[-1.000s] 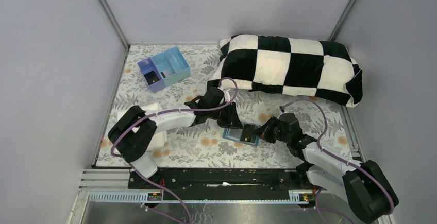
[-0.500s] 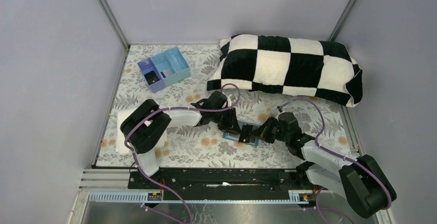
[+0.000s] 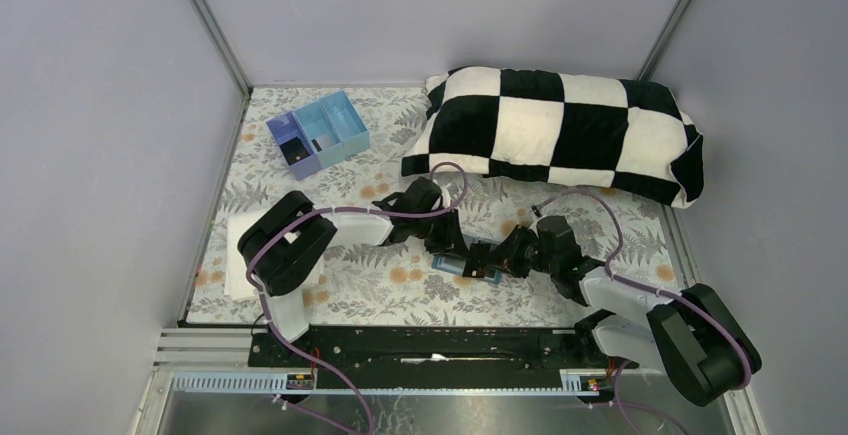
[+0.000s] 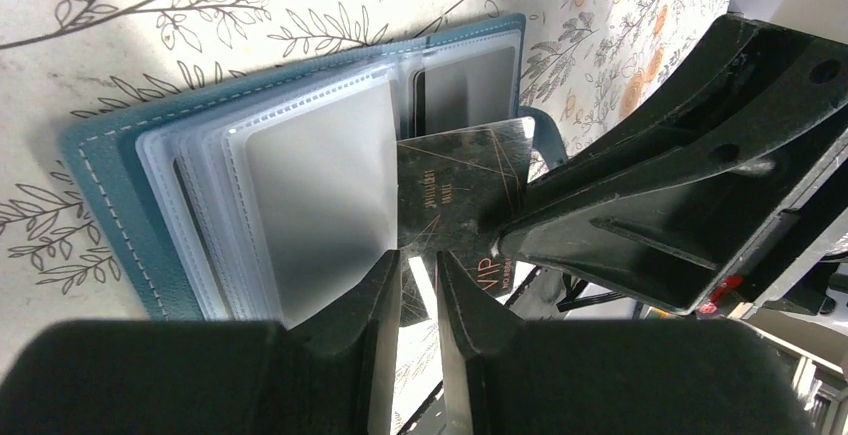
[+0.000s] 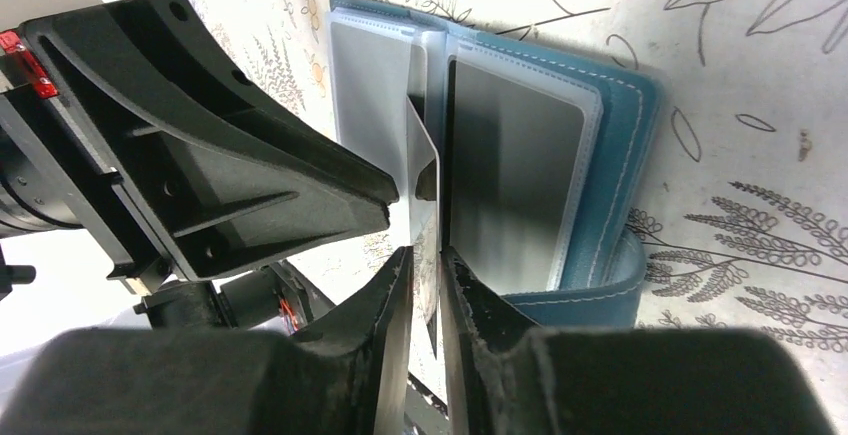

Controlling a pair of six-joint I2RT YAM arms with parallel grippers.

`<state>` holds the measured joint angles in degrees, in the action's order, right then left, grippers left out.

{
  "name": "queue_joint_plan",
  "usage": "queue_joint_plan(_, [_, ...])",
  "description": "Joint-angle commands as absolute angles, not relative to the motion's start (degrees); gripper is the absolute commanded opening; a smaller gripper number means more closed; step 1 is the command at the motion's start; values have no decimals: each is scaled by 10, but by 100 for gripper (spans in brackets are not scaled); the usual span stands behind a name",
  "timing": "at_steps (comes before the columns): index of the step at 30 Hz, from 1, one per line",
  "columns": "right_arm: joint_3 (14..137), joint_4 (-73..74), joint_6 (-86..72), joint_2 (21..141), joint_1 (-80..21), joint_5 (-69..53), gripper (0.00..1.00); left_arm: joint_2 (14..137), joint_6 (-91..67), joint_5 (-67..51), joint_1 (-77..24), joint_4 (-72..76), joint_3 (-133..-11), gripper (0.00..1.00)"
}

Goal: Take the credit cards out of the card holder
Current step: Remove the credit card from the card holder.

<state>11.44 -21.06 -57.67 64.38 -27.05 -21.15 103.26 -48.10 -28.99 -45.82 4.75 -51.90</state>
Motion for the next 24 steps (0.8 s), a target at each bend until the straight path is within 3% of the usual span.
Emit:
queue_joint_plan(1, [140,-248,-573,658,-268,-235,23,1038,-484,-303,-459,82,-514,22])
queue_joint_plan(3, [143,-241,-573,660,-268,-232,15,1036,-484,-304,-459,82,-513,22])
queue_joint_plan(5, [152,-203,-559,650,-268,-216,0,1026,-482,-302,-459,73,-515,22])
queue_joint_plan(8, [183,-96,-507,604,-263,-176,0,987,-469,-295,-458,48,-522,24])
queue_joint_plan(14, [215,-31,-452,524,-241,-193,0,902,-433,-299,-445,-21,-535,31])
queue_joint_plan(18, [218,-98,-480,518,-240,-259,0,838,-458,-360,-398,20,-492,37])
queue_joint_plan(24, [218,-254,-556,561,-240,-356,0,796,-472,-423,-351,51,-469,60])
